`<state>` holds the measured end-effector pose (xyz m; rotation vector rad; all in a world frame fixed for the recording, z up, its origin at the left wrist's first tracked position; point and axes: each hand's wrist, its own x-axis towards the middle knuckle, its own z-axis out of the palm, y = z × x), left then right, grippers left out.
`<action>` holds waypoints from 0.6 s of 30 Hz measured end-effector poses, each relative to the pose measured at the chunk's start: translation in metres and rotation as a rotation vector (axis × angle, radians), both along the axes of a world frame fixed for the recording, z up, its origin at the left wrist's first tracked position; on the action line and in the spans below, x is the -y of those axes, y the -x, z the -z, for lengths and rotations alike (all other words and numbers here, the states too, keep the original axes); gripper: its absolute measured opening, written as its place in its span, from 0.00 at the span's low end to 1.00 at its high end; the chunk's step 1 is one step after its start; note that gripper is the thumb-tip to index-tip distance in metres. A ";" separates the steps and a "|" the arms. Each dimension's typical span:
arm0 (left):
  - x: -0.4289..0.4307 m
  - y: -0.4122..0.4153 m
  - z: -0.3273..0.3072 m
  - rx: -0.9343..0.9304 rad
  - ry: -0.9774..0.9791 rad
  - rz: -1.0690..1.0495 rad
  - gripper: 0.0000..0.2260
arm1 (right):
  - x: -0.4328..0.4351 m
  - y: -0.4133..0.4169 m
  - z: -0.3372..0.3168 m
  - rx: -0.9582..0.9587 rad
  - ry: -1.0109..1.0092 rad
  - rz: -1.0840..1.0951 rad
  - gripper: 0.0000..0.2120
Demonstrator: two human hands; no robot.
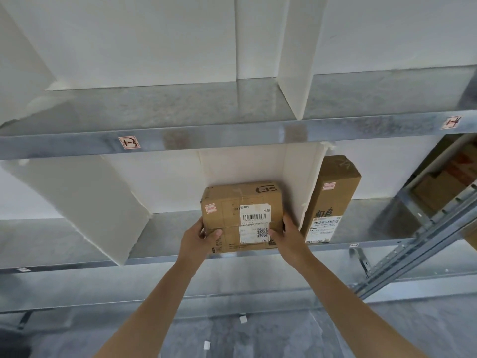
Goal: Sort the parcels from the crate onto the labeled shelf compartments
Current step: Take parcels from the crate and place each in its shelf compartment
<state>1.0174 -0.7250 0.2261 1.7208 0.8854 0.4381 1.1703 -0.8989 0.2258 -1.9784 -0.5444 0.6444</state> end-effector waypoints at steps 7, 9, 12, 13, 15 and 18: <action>-0.004 -0.014 0.008 -0.079 -0.032 -0.013 0.14 | 0.003 0.003 0.011 0.009 -0.073 0.064 0.37; -0.003 -0.014 0.013 -0.086 -0.055 -0.022 0.14 | 0.004 0.006 0.012 0.023 -0.064 0.065 0.36; 0.002 -0.014 0.017 -0.047 -0.052 -0.040 0.15 | 0.002 0.007 0.013 0.058 -0.039 0.056 0.34; 0.003 -0.014 0.019 -0.046 -0.055 -0.045 0.15 | 0.002 0.008 0.013 0.067 -0.030 0.055 0.34; 0.005 -0.014 0.020 -0.047 -0.066 -0.052 0.15 | 0.001 0.008 0.015 0.084 0.007 0.050 0.31; 0.008 -0.014 0.021 -0.055 -0.079 -0.047 0.14 | 0.004 0.006 0.021 0.133 0.113 0.012 0.22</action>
